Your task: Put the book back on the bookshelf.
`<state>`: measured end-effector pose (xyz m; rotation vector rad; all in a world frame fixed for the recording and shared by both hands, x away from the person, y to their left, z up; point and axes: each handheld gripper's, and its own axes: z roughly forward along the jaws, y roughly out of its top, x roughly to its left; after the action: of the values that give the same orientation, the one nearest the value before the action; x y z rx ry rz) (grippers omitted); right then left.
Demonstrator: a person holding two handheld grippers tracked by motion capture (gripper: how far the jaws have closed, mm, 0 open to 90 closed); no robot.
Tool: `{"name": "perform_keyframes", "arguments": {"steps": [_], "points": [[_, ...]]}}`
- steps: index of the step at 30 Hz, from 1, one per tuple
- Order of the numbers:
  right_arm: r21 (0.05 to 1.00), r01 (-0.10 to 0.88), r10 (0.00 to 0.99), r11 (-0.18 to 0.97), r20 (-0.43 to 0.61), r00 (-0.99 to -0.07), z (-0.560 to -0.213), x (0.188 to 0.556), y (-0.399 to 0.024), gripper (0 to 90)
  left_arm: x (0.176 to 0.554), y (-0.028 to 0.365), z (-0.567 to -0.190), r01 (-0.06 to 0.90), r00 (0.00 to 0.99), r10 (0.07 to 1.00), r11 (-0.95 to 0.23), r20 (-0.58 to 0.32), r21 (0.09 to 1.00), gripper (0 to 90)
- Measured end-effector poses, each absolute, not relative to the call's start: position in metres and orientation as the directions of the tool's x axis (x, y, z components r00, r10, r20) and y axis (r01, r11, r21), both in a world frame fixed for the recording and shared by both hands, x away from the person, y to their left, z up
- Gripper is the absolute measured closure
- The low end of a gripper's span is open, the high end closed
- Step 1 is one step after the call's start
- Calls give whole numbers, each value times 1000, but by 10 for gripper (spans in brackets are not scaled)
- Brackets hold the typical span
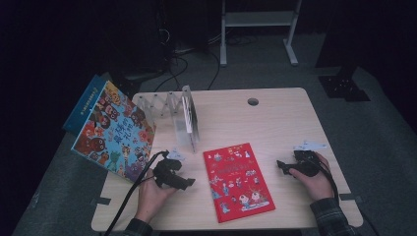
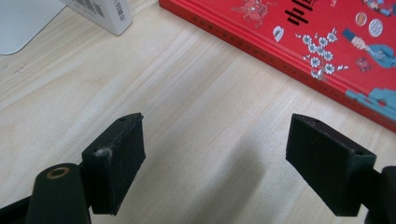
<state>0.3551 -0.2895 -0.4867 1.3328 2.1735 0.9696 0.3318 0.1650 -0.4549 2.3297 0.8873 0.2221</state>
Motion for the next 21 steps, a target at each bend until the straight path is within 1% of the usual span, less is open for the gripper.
{"name": "perform_keyframes", "arguments": {"steps": [5, 6, 9, 10, 11, 13, 14, 15, 17, 19, 21], "points": [[739, 603, 890, 302, 8, -455, -487, 356, -290, 146, 320, 159, -466, 511, 777, 629, -617, -14, 599, 180], [738, 604, 891, 300, 9, -454, -487, 356, -290, 141, 318, 157, -467, 495, 780, 626, -627, 11, 601, 173], [737, 604, 889, 304, 9, -459, -487, 355, -290, 140, 311, 154, -470, 464, 799, 601, -637, 20, 615, 164], [737, 603, 888, 305, 8, -459, -487, 355, -290, 141, 310, 153, -472, 453, 806, 592, -637, 19, 624, 144], [737, 604, 889, 304, 9, -458, -487, 355, -290, 141, 309, 153, -473, 447, 810, 587, -638, 19, 627, 98], [737, 604, 890, 302, 10, -457, -487, 354, -290, 146, 309, 153, -477, 415, 826, 563, -631, 19, 656, 47], [736, 606, 890, 302, 11, -456, -487, 354, -290, 177, 309, 153, -478, 406, 832, 555, -631, 18, 660, 32], [736, 606, 889, 302, 13, -458, -485, 353, -290, 238, 309, 153, -479, 401, 834, 552, -627, 18, 668, 23], [722, 629, 891, 289, 39, -453, -481, 352, -290, 276, 308, 154, -481, 394, 835, 550, -618, 16, 680, 0], [739, 613, 883, 279, 53, -465, -475, 347, -288, 377, 308, 155, -484, 378, 839, 544, -605, 17, 700, 0], [758, 601, 876, 253, 85, -475, -469, 342, -286, 416, 308, 155, -484, 373, 841, 541, -601, 16, 707, 0]]}}
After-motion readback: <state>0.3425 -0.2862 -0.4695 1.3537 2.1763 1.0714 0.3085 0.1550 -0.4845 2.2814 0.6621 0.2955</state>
